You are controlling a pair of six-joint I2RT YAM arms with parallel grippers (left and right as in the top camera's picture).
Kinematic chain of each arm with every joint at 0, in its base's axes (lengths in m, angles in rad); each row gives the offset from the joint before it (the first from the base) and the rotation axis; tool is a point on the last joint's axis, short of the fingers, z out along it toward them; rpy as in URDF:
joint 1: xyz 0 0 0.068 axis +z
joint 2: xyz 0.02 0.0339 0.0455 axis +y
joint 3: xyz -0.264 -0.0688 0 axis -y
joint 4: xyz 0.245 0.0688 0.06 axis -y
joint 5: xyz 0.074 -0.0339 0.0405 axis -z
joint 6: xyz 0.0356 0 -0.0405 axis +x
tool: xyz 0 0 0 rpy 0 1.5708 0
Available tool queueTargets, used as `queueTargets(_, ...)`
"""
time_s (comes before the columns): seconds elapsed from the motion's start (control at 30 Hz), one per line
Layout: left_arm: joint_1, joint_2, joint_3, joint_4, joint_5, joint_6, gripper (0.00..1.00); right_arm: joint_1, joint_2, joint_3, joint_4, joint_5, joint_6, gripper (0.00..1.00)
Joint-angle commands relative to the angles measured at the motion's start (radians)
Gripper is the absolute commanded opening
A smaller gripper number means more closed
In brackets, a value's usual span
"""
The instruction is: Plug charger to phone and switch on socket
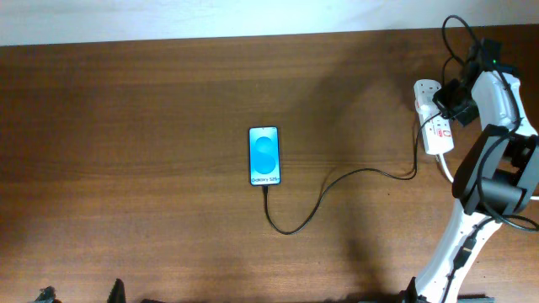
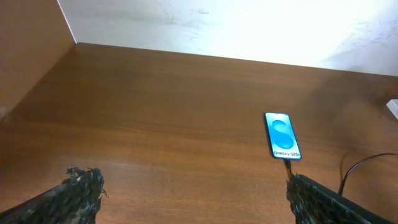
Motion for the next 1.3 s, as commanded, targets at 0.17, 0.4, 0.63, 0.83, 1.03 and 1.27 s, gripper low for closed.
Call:
queueTargets(0.17, 0.004, -0.007, -0.003, 0.000, -0.014, 0.013, 0.99, 0.116, 0.051, 0.006, 0.007, -0.137, -0.074, 0.04)
queueTargets(0.4, 0.004, -0.007, -0.003, -0.002, -0.014, 0.013, 0.99, 0.068, 0.050, 0.073, -0.040, -0.170, -0.070, 0.04)
queueTargets(0.63, 0.004, -0.007, -0.003, -0.002, -0.014, 0.013, 0.99, 0.031, 0.052, 0.101, -0.068, -0.274, -0.016, 0.04)
queueTargets(0.83, 0.004, -0.007, -0.003, -0.002, -0.014, 0.013, 0.99, 0.031, 0.078, 0.101, -0.072, -0.276, 0.011, 0.04)
queueTargets(1.03, 0.004, -0.007, -0.003, -0.018, -0.014, 0.013, 0.99, 0.032, 0.128, 0.101, -0.115, -0.272, 0.008, 0.04)
queueTargets(1.27, 0.004, -0.007, -0.003, -0.036, -0.014, 0.013, 0.99, 0.072, 0.129, 0.101, -0.119, -0.288, 0.006, 0.04)
